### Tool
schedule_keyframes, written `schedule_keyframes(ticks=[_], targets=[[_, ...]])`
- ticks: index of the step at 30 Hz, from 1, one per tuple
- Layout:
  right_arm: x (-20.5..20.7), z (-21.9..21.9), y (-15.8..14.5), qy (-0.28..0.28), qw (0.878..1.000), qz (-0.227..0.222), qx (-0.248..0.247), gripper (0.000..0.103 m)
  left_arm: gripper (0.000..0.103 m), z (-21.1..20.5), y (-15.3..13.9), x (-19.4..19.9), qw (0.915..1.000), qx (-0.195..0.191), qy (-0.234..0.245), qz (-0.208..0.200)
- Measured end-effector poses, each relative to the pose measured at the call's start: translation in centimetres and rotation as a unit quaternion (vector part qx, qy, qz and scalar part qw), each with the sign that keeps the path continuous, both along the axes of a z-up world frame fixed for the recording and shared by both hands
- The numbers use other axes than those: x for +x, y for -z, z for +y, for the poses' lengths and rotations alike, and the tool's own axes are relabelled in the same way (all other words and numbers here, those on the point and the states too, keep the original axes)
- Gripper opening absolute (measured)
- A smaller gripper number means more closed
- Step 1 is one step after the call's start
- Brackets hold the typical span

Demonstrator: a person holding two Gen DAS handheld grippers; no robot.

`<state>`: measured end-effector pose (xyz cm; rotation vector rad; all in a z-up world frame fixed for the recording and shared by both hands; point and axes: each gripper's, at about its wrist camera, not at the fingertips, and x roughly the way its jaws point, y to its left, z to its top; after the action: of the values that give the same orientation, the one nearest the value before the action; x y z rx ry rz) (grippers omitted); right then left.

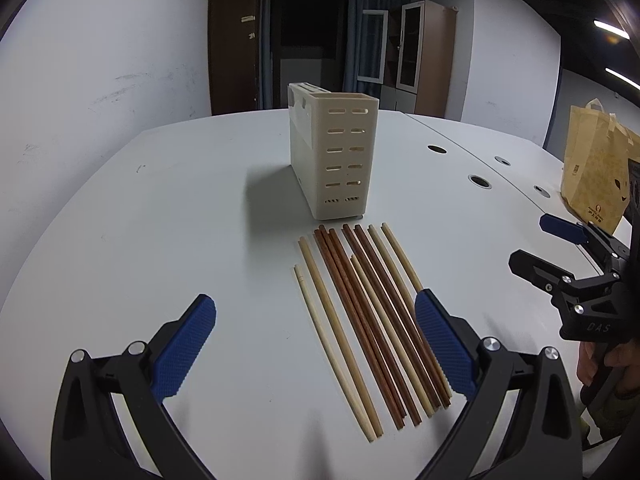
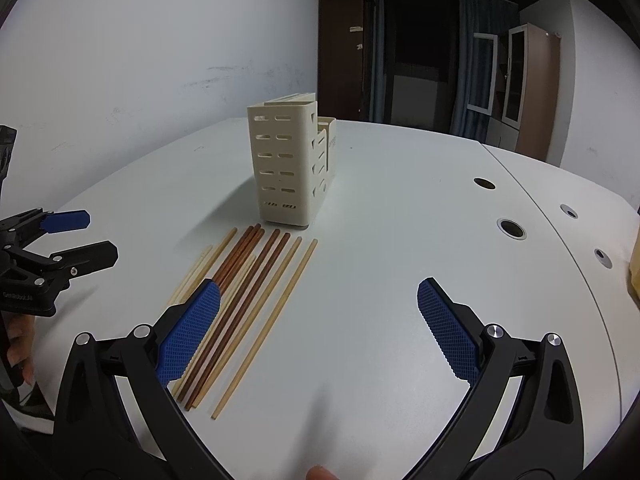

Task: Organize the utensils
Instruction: 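Close the right tool on a light chopstick while the left tool grasps another light chopstick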

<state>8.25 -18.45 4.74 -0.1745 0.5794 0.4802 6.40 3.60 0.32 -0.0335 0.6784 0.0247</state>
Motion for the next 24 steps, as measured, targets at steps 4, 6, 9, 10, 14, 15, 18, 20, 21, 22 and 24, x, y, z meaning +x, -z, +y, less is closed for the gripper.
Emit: schedule_keyframes(ticks=[4,6,9,10,14,15,18,20,21,22,24], targets=[[1.7,0.4,0.3,0.002,1.000,0.015,-0.010,0.095,0.098,-0.2,0.3,1.6,0.9998,0.020,0.000,0.003],[2.4,0.7,0.4,0.003,1.000,0.015,-0.019,0.095,0.098,0.1,0.5,2.6,0.9998,0.017,-0.003,0.010],[3.5,1.2,0.4,-0.001,0.999,0.023,-0.027,0.095,0.098,0.5,0.7,3.7,0.9997,0.009,-0.004,0.020],[3.9,1.4,0.5,-0.003,0.999,0.026,-0.029,0.095,0.097,0.6,0.8,4.0,0.9997,0.010,-0.005,0.022],[5.9,2.3,0.8,-0.004,0.998,0.050,-0.031,0.095,0.096,1.2,1.1,5.2,0.9992,0.008,-0.013,0.036],[6.3,2.5,0.8,-0.001,0.998,0.052,-0.030,0.095,0.095,1.4,1.1,5.6,0.9991,0.006,-0.014,0.041],[7.8,3.3,1.0,0.002,0.998,0.057,-0.040,0.094,0.095,1.7,1.2,6.2,0.9987,0.016,-0.020,0.044],[8.7,3.9,1.2,-0.001,0.997,0.066,-0.044,0.094,0.095,1.9,1.2,6.7,0.9984,0.023,-0.022,0.048],[9.0,4.2,1.3,-0.001,0.996,0.069,-0.047,0.094,0.095,2.1,1.2,6.9,0.9982,0.019,-0.020,0.053],[9.5,4.5,1.5,0.000,0.996,0.073,-0.052,0.094,0.094,2.3,1.3,7.2,0.9979,0.012,-0.017,0.061],[10.4,4.9,1.8,0.003,0.995,0.088,-0.056,0.094,0.092,2.7,1.6,7.9,0.9969,0.000,-0.014,0.078]])
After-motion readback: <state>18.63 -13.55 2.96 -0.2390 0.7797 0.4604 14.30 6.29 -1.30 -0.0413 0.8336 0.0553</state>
